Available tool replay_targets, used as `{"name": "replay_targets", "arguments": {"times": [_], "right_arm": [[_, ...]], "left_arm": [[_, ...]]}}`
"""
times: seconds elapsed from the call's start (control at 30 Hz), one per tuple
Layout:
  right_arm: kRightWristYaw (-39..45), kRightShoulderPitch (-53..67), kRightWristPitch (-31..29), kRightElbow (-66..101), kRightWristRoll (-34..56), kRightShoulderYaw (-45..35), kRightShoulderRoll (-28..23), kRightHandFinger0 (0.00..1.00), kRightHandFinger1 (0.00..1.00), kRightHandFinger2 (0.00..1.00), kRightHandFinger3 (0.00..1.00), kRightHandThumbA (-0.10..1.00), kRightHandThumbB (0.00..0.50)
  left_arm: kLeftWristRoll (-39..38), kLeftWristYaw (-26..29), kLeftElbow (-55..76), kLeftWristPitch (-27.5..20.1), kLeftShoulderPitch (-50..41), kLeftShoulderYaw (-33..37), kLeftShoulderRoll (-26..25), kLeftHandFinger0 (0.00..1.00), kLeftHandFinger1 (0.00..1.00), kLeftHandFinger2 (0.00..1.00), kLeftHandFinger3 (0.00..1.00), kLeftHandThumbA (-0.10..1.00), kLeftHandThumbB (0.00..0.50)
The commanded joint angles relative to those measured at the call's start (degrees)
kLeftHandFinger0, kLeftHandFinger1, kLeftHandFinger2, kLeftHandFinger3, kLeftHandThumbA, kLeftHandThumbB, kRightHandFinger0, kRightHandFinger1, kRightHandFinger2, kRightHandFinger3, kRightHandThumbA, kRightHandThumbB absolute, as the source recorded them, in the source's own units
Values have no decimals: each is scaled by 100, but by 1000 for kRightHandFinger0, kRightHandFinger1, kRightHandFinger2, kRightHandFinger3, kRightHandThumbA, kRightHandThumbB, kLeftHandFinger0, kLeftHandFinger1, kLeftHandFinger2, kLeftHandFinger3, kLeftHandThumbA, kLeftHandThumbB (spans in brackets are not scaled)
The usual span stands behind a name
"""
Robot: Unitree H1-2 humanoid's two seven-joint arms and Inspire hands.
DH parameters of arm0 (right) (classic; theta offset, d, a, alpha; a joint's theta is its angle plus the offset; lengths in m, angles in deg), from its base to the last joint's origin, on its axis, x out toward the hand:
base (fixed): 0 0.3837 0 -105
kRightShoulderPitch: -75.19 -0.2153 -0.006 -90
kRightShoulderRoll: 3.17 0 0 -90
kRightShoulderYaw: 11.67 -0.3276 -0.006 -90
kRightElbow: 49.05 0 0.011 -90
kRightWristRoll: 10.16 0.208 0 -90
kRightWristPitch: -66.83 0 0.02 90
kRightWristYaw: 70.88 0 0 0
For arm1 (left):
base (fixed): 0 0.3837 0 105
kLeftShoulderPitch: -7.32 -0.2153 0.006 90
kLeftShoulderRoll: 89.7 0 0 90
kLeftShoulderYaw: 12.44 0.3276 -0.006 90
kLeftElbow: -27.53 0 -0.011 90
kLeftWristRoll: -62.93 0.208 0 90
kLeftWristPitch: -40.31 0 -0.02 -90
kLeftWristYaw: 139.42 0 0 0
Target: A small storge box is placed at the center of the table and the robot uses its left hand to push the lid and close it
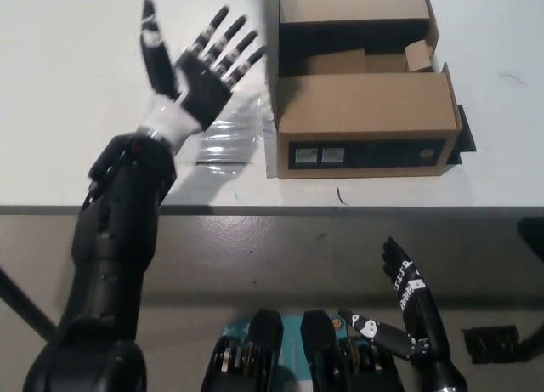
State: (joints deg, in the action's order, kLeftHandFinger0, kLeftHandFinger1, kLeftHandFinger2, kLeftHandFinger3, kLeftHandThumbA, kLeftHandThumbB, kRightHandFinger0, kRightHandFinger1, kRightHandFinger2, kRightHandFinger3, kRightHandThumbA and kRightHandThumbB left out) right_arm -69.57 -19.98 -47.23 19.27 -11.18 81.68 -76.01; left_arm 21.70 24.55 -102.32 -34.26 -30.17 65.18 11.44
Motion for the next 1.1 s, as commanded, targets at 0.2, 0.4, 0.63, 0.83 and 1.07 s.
{"name": "replay_targets", "arguments": {"times": [0.2,0.4,0.63,0.83,1.07], "right_arm": [[119,-204,-287,156,130,7,40,1000,1000,1000,1000,1000,349],[133,-164,-287,181,107,58,57,1000,1000,1000,1000,1000,338],[153,-152,-287,203,98,104,44,1000,1000,1000,1000,1000,359],[150,-159,-287,237,47,132,-29,1000,1000,1000,1000,1000,365],[81,-154,-287,251,-37,203,-76,1000,1000,1000,1000,1000,365]], "left_arm": [[1148,179,595,-85,627,858,177,1000,1000,1000,1000,1000,384],[1371,271,774,98,522,1178,463,1000,1000,1000,1000,1000,375],[1549,199,812,4,73,1308,813,1000,1000,1000,1000,1000,381],[1665,100,729,-118,-220,1285,866,1000,1000,1000,1000,1000,374],[1635,5,694,-114,-390,1140,818,1000,1000,1000,1000,1000,383]]}}
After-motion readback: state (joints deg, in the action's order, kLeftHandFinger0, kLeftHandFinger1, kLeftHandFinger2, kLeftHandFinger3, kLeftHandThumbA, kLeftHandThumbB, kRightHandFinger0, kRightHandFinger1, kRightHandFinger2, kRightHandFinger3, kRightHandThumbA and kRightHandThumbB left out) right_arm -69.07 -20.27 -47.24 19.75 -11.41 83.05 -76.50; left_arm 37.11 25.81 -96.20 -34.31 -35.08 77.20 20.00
